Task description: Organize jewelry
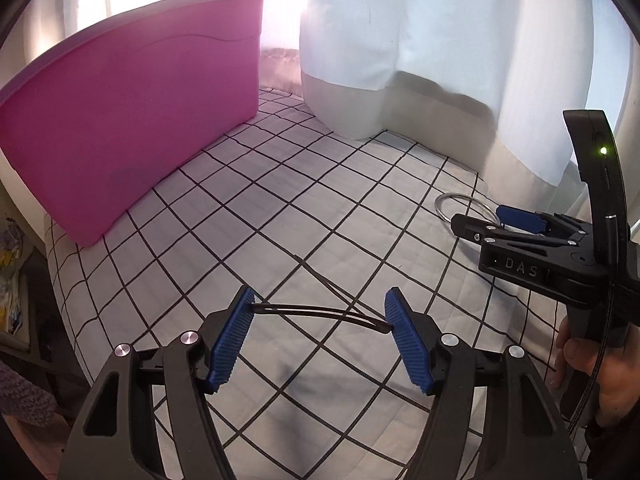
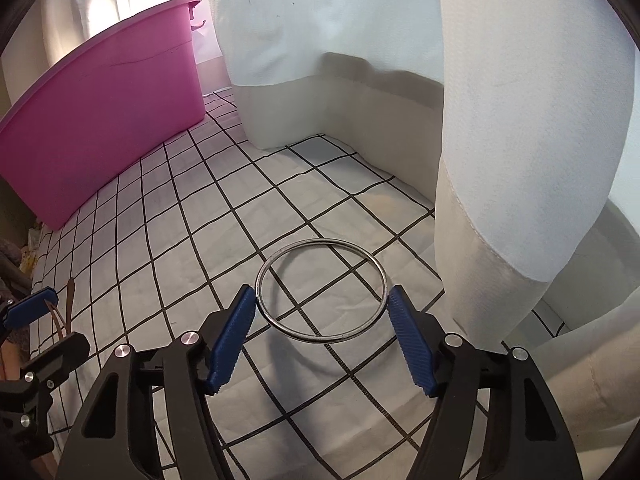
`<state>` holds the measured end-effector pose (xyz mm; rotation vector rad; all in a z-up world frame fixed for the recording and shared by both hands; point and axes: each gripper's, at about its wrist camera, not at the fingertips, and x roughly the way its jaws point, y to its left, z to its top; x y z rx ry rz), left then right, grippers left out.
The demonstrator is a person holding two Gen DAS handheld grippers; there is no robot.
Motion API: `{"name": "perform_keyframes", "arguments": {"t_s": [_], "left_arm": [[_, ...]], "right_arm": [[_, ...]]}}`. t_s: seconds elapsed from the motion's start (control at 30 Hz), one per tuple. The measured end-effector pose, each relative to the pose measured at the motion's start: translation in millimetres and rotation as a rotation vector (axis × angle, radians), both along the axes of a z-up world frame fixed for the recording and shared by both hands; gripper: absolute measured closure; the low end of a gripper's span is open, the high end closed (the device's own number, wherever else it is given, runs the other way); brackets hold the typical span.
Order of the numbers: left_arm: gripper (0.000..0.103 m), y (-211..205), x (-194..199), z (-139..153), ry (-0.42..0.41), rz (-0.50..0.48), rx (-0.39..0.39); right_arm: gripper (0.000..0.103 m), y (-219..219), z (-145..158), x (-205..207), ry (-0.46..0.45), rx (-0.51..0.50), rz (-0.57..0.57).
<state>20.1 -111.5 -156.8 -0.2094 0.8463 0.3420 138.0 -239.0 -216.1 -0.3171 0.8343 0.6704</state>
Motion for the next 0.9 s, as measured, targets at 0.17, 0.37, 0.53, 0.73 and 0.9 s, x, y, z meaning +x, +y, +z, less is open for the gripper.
{"name": "perform_keyframes", "arguments": {"t_s": [0.17, 0.37, 0.53, 0.73, 0.9], "left_arm": [[0.038, 7.6, -4.5, 18.6, -0.028, 0.003, 0.000], [0.038, 9.7, -9.6, 42.2, -0.054, 0.002, 0.009], [0.038, 13.0, -15.7, 64.1, -0.083, 0.008, 0.012], [0.038, 19.3, -24.6, 86.0, -0.112, 0.030, 0.025], [0.037, 23.4, -31.0, 93.8, -0.126, 0.044, 0.033]], "right_arm": [[0.037, -1.0, 15.5, -10.8, 0.002, 0.041, -0.003], [0.038, -2.6, 34.1, -21.2, -0.007, 0.073, -0.007], [0.089, 1.6, 44.5, -24.5, -0.002, 0.071, -0.010], [0.091, 4.1, 49.3, -24.8, 0.013, 0.086, -0.012], [0.091, -2.4, 41.5, -18.2, 0.051, 0.117, -0.041]]}}
